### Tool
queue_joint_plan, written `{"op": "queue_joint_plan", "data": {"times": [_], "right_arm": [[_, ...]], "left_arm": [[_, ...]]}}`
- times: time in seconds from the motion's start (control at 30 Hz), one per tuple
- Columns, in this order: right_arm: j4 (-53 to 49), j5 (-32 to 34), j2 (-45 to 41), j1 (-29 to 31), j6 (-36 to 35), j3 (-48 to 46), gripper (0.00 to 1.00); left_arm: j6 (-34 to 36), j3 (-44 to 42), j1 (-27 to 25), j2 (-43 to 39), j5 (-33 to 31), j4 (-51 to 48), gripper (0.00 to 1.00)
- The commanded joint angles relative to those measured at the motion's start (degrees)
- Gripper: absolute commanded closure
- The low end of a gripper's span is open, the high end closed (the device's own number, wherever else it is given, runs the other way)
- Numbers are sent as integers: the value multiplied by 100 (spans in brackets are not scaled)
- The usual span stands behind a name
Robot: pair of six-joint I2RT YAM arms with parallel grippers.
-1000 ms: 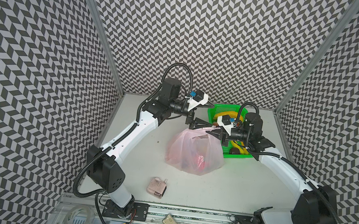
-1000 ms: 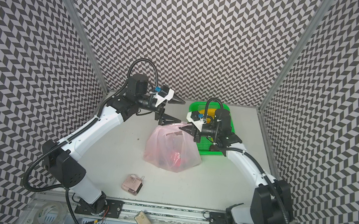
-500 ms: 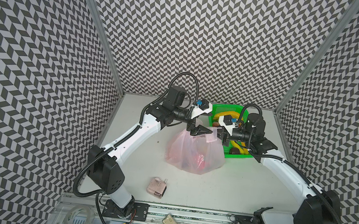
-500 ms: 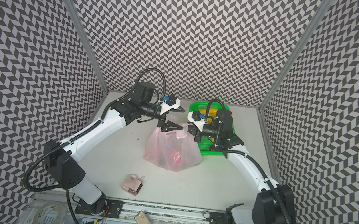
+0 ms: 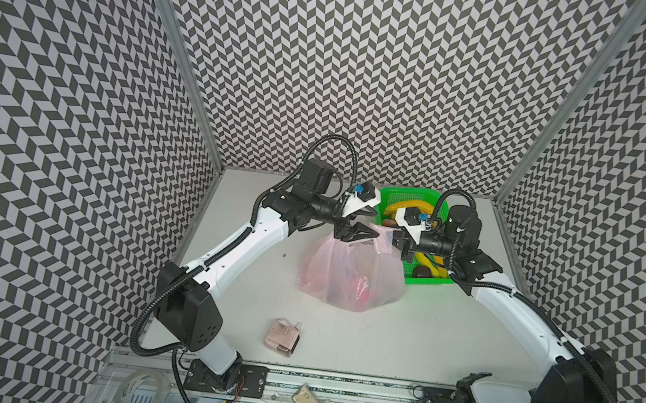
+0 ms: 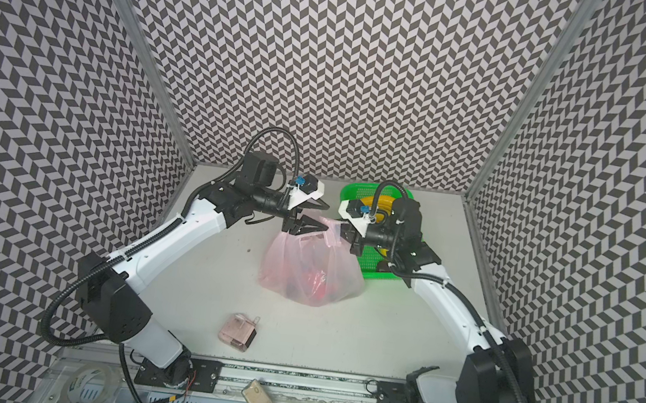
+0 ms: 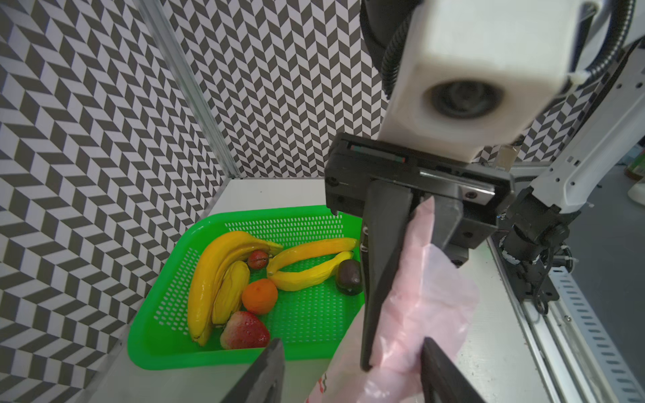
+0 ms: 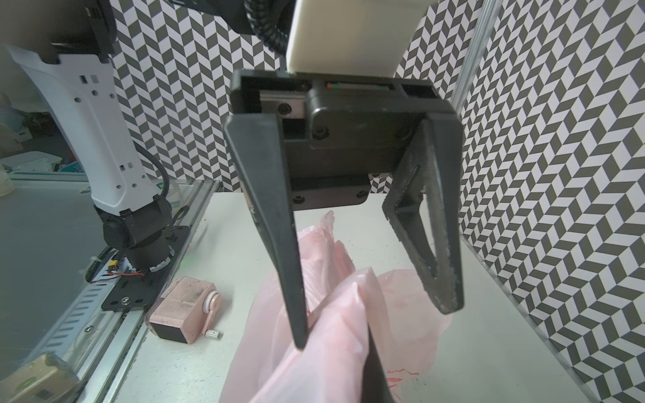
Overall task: Place the fake fruits into the plastic bag and tie a complex knot
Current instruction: 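Hold the handles up above the bag with both grippers near each other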
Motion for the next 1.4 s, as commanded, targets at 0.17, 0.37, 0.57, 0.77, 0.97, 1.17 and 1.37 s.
{"op": "queue_joint_plan", "data": {"times": [0.17, 0.37, 0.57, 0.77, 0.97, 1.17, 1.37], "right_arm": [[159, 165, -87, 41, -245, -27, 100], [177, 177, -123, 42, -255, -34, 100], [160, 194, -118, 41, -271, -34, 100], [-111, 437, -142, 37, -342, 32, 90], [-947, 785, -325, -3, -540, 148, 57], [-2793, 891, -312, -283, -1145, 717, 25], [-3461, 426, -296, -343, -946, 1340, 9]], "left_arm": [[251, 11, -24, -88, 99, -282, 69], [352, 2, -24, -84, 29, -382, 80], [470, 37, -24, -73, 4, -521, 94], [556, -11, -24, -156, -48, -561, 100], [610, -42, -24, -216, -130, -476, 100], [700, -146, -24, -277, -120, -306, 100], [910, -248, -24, -304, -101, -205, 100]]}}
